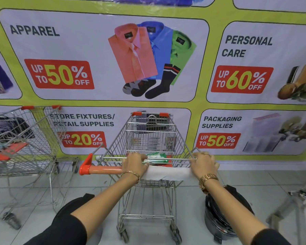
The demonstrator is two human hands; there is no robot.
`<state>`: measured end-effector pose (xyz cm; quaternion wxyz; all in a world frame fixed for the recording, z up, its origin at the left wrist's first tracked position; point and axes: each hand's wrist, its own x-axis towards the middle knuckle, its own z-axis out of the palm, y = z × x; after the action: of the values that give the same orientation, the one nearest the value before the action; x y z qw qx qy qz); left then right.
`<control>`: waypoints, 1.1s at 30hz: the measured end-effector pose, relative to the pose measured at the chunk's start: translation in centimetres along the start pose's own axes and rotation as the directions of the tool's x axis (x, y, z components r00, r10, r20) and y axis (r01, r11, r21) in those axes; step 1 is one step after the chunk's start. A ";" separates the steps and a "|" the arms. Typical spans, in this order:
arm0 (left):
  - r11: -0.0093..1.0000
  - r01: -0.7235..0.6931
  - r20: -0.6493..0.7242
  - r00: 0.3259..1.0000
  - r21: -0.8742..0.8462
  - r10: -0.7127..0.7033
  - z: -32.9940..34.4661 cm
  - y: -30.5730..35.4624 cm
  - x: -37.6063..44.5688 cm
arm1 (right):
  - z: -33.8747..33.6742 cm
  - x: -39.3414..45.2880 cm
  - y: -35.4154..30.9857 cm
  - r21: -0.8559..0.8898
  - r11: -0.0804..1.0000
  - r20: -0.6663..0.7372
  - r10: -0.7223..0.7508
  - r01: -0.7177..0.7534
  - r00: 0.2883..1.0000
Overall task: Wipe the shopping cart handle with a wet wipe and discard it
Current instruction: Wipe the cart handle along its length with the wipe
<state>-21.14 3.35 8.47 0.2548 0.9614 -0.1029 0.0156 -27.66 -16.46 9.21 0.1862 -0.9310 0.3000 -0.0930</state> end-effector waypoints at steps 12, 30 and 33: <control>0.923 0.133 -0.125 0.988 0.361 -0.093 -5.7 -10.8 2.4 | 6.5 -3.9 -5.9 0.005 0.960 0.040 -0.281 0.281 0.959; 0.912 0.184 0.002 0.980 0.365 -0.199 -4.7 -14.9 4.0 | 9.0 -4.3 -5.3 -0.209 0.966 -0.150 -0.182 0.149 0.972; 0.905 0.187 -0.019 0.981 0.382 -0.195 -4.3 -14.7 3.9 | 10.4 -5.3 -8.7 -0.234 0.959 -0.242 -0.216 0.159 0.946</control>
<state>-14.17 17.22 5.32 0.0621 0.9981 -0.0058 0.0009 -24.41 -3.78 2.92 0.0344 -0.9490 0.2398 -0.2017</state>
